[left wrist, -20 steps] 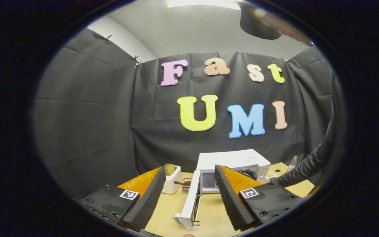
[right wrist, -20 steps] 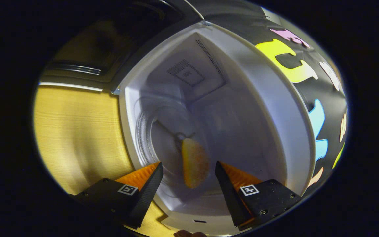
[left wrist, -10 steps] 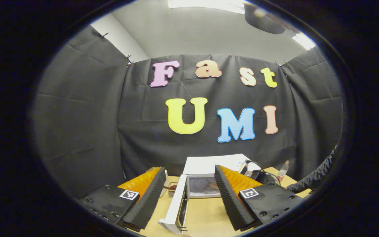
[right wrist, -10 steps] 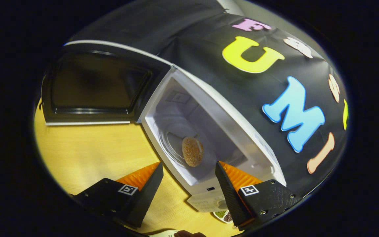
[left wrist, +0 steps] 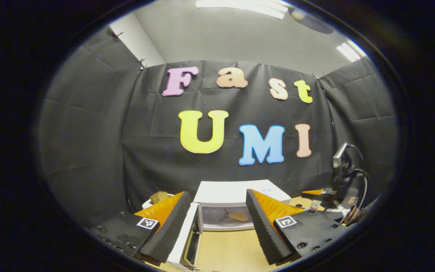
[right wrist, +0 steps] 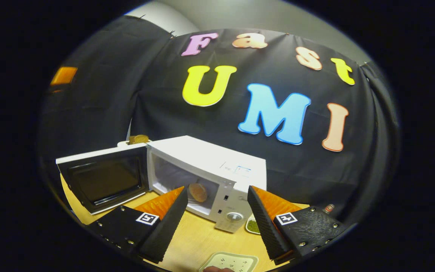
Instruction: Open the microwave oven with the left hand, put the food in, and close the microwave oven.
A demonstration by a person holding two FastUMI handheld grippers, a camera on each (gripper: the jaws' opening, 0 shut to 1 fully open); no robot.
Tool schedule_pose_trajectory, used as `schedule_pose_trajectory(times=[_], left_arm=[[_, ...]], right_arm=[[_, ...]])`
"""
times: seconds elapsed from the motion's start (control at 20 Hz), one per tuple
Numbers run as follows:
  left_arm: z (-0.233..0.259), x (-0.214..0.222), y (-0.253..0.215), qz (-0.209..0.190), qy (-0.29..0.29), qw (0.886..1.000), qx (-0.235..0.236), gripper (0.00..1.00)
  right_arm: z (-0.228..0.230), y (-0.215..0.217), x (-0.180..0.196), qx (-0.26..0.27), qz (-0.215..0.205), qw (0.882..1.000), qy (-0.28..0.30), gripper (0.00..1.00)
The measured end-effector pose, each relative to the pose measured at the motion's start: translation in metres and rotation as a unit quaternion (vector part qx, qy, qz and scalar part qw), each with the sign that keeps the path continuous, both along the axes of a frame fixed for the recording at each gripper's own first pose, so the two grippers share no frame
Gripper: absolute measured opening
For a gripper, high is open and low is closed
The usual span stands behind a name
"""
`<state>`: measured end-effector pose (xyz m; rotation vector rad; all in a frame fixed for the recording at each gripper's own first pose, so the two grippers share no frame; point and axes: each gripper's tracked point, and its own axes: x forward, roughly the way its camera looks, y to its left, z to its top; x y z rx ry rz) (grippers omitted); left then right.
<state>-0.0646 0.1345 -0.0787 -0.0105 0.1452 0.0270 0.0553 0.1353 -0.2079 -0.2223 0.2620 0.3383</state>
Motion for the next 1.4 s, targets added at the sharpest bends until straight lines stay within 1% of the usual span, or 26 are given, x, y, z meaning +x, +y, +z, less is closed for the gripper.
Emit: schedule_pose_trajectory(times=[0.05,0.1,0.2,0.25,0.3,0.35,0.4,0.45,0.55,0.75,0.85,0.9,1.05,1.1,1.15,1.2,1.4], left_arm=[[-0.002,0.005,-0.006,-0.006,-0.002,1.0,-0.002,0.99],[-0.003,0.01,-0.012,-0.013,-0.003,1.0,-0.005,0.99],[-0.005,0.02,-0.022,-0.028,-0.004,1.0,-0.011,0.96],[-0.005,0.024,-0.025,-0.034,-0.006,0.999,-0.011,0.99],[-0.005,0.029,-0.029,-0.041,-0.008,0.999,-0.009,0.94],[-0.006,0.032,-0.032,-0.048,-0.009,0.999,-0.006,0.94],[-0.007,0.034,-0.035,-0.055,-0.009,0.998,-0.002,0.95],[-0.01,0.035,-0.037,-0.063,-0.007,0.998,0.0,0.99],[-0.017,0.035,-0.038,-0.075,0.001,0.997,0.003,0.96],[-0.03,0.028,-0.036,-0.094,0.02,0.995,0.006,0.96],[-0.033,0.024,-0.036,-0.107,0.027,0.994,0.009,0.86],[-0.034,0.021,-0.034,-0.109,0.03,0.994,0.012,0.68],[-0.041,0.014,-0.009,-0.075,0.037,0.996,0.028,0.17],[-0.05,0.011,-0.011,-0.084,0.049,0.995,0.015,0.07],[-0.056,0.006,-0.009,-0.084,0.06,0.995,0.008,0.07],[-0.062,0.002,0.0,-0.075,0.068,0.995,0.011,0.07],[-0.087,-0.013,0.053,-0.035,0.1,0.993,0.043,0.07]], right_arm=[[0.01,-0.007,-0.007,0.014,-0.013,1.0,-0.005,0.97],[0.023,-0.013,-0.011,0.028,-0.025,0.999,-0.008,0.96],[0.046,-0.028,-0.021,0.054,-0.058,0.997,-0.016,0.97],[0.058,-0.036,-0.026,0.069,-0.075,0.995,-0.021,0.97],[0.068,-0.043,-0.03,0.08,-0.092,0.992,-0.027,0.97],[0.077,-0.051,-0.034,0.086,-0.109,0.99,-0.034,0.96],[0.084,-0.059,-0.038,0.089,-0.127,0.987,-0.042,0.96],[0.092,-0.065,-0.041,0.09,-0.141,0.985,-0.05,0.97],[0.102,-0.073,-0.046,0.087,-0.161,0.981,-0.064,0.97],[0.113,-0.078,-0.052,0.092,-0.179,0.977,-0.072,0.97],[0.114,-0.076,-0.053,0.093,-0.182,0.976,-0.074,0.97],[0.115,-0.074,-0.053,0.093,-0.182,0.976,-0.075,0.97],[0.115,-0.068,-0.053,0.092,-0.176,0.977,-0.077,0.97],[0.116,-0.067,-0.052,0.092,-0.174,0.977,-0.077,0.97],[0.114,-0.065,-0.053,0.092,-0.172,0.978,-0.075,0.97],[0.113,-0.063,-0.051,0.091,-0.169,0.979,-0.073,0.97],[0.108,-0.06,-0.047,0.09,-0.161,0.981,-0.067,0.97]])
